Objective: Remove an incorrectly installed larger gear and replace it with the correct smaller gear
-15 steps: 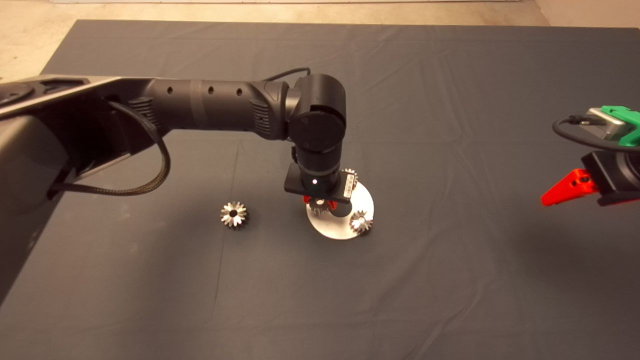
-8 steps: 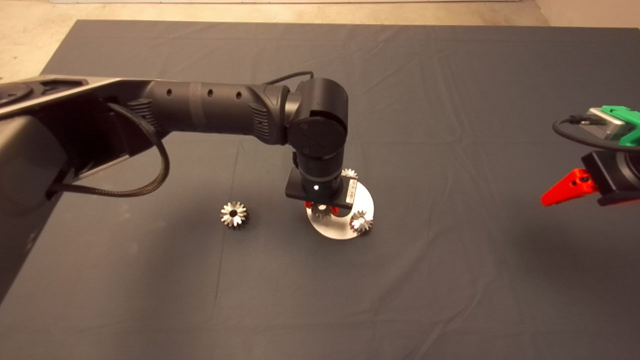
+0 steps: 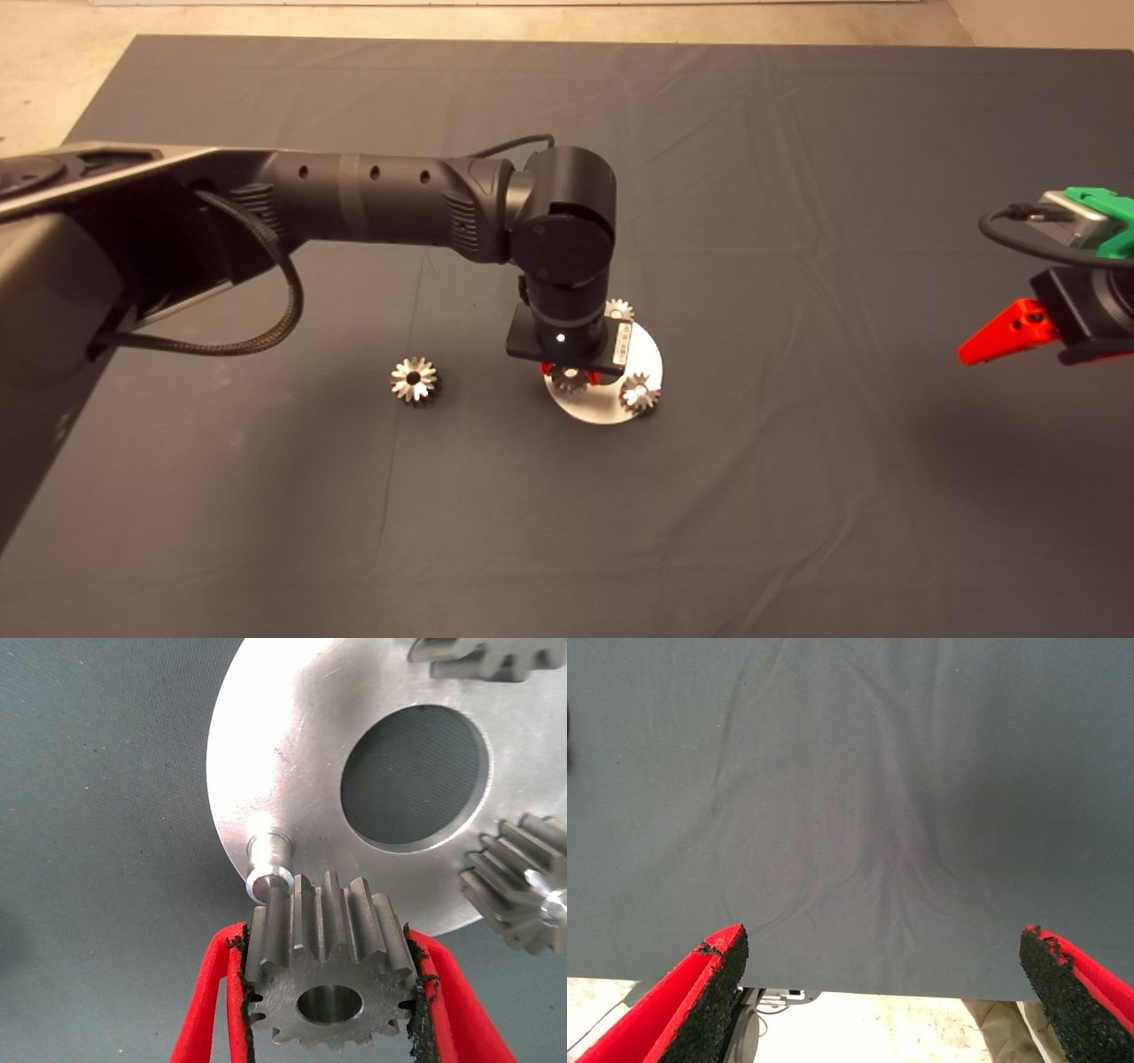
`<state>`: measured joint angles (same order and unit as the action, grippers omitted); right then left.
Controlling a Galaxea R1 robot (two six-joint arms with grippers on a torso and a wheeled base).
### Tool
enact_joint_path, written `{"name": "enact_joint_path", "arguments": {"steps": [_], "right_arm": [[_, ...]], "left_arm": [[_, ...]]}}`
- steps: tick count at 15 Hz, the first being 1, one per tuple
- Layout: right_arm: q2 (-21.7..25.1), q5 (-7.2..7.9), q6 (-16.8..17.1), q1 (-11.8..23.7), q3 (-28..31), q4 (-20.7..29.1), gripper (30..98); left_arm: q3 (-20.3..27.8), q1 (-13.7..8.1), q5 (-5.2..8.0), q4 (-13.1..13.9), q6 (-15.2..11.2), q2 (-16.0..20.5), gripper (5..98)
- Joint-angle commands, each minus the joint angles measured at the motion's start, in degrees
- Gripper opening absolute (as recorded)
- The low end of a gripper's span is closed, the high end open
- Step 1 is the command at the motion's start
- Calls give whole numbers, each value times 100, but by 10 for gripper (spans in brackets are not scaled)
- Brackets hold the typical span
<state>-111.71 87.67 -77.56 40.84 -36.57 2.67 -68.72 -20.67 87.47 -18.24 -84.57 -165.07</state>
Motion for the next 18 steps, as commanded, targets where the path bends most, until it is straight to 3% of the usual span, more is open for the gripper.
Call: {"name": "enact_joint_path", "arguments": {"steps": [1, 9, 14, 16, 18], "right_arm": [[31, 4, 30, 126, 29, 190, 813], [-5, -5, 21, 126, 29, 190, 813], [4, -5, 21, 131, 29, 190, 813], [-5, -5, 21, 126, 29, 190, 813], [-24, -5, 12, 126, 29, 190, 813]], "left_arm": [[-359, 271, 754, -189, 325, 5, 274], [-799, 247, 754, -180, 792, 14, 274], [-949, -124, 754, -127, 933, 5, 275], [-940, -175, 754, -101, 968, 5, 276], [-887, -331, 754, 44, 971, -4, 274]]}}
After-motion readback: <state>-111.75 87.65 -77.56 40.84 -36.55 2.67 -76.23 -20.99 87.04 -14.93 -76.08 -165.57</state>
